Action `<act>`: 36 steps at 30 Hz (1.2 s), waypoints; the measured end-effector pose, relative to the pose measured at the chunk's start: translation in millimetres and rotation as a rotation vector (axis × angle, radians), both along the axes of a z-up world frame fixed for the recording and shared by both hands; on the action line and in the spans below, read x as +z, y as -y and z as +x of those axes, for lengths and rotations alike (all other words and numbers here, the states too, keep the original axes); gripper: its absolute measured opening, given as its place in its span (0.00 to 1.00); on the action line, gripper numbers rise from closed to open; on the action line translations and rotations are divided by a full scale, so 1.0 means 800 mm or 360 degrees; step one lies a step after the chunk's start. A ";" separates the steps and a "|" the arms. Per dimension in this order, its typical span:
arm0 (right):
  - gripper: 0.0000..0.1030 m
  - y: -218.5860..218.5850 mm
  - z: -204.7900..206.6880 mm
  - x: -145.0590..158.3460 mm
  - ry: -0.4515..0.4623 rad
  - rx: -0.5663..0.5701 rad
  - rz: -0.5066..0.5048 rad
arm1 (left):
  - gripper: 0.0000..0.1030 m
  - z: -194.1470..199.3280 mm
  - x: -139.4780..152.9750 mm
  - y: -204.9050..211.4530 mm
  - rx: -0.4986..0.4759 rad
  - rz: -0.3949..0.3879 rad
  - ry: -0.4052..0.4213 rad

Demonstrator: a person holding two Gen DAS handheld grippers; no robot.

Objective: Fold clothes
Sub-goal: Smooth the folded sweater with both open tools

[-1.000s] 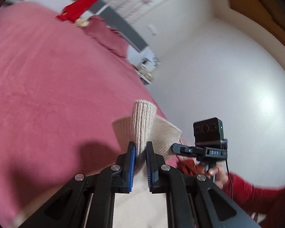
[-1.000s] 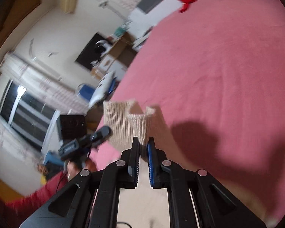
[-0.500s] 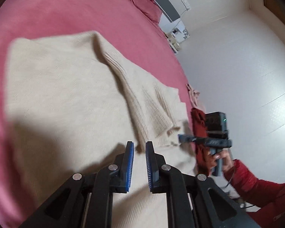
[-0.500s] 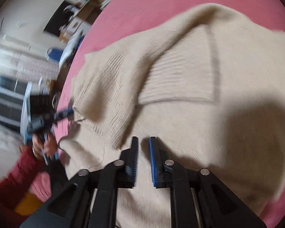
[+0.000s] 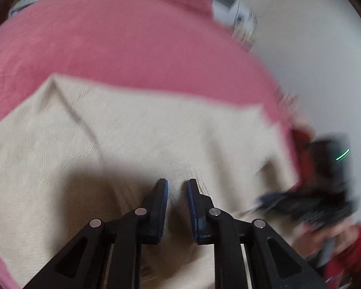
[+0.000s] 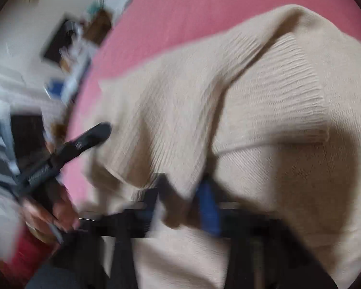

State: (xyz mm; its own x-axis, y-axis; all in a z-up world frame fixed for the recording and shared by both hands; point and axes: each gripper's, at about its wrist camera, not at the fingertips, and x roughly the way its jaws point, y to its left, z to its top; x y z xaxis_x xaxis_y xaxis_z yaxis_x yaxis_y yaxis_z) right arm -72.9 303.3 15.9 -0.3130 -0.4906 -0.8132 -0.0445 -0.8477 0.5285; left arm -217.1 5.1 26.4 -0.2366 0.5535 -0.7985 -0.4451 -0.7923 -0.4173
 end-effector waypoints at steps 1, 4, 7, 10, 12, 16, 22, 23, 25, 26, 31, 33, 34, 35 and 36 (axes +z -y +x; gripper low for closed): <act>0.06 -0.010 0.008 0.007 -0.0032 0.0004 0.0017 | 0.14 0.005 -0.003 0.005 -0.0029 -0.0014 -0.0022; 0.06 -0.037 0.029 0.015 -0.0067 0.0001 0.0065 | 0.14 0.014 -0.010 0.017 -0.0082 -0.0034 -0.0059; 0.08 -0.066 0.040 -0.007 -0.0011 -0.0002 0.0048 | 0.14 0.016 -0.010 0.022 -0.0111 -0.0020 -0.0055; 0.23 -0.083 0.046 0.022 -0.0111 -0.0053 0.0139 | 0.14 0.010 0.005 0.027 -0.0077 0.0027 0.0000; 0.33 -0.076 0.040 0.058 -0.0308 -0.0071 0.0198 | 0.15 0.016 0.015 0.029 -0.0066 0.0098 -0.0048; 0.37 -0.024 0.008 0.093 -0.0565 0.0036 0.0057 | 0.16 0.003 0.024 0.008 -0.0029 0.0136 -0.0145; 0.37 0.037 -0.058 0.040 -0.0426 0.0189 0.0177 | 0.16 -0.003 -0.023 0.005 -0.0012 0.0117 -0.0049; 0.35 0.030 -0.059 0.031 -0.0424 0.0182 0.0163 | 0.16 0.000 -0.026 0.010 -0.0022 0.0134 -0.0047; 0.34 -0.002 -0.041 0.024 -0.0469 0.0102 0.0067 | 0.16 0.010 -0.029 0.022 -0.0046 0.0159 -0.0015; 0.34 -0.016 -0.030 0.023 -0.0473 0.0055 0.0026 | 0.16 0.015 -0.025 0.030 -0.0055 0.0150 -0.0020; 0.57 -0.037 0.024 0.058 -0.0557 -0.0110 0.0067 | 0.18 0.041 0.020 0.040 0.0070 0.0053 -0.0228; 0.56 -0.009 0.022 0.061 -0.0520 -0.0016 0.0280 | 0.21 0.047 0.009 0.026 0.0015 -0.0161 -0.0224; 0.56 0.005 0.026 0.059 -0.0513 0.0052 0.0425 | 0.21 0.050 0.004 0.019 -0.0013 -0.0268 -0.0222; 0.55 0.018 0.035 0.055 -0.0520 0.0148 0.0616 | 0.21 0.059 0.003 0.015 -0.0058 -0.0335 -0.0281; 0.55 0.032 0.045 0.050 -0.0525 0.0243 0.0807 | 0.21 0.068 0.001 0.011 -0.0103 -0.0401 -0.0338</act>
State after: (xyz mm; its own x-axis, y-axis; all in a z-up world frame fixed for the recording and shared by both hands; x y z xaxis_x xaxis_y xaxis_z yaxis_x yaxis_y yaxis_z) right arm -37.2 278.0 56.0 -0.5442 -0.1277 -0.8292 0.1942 -0.9807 0.0235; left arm -162.4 -3.6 27.2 -0.3836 0.3640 -0.8487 -0.5538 -0.8261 -0.1040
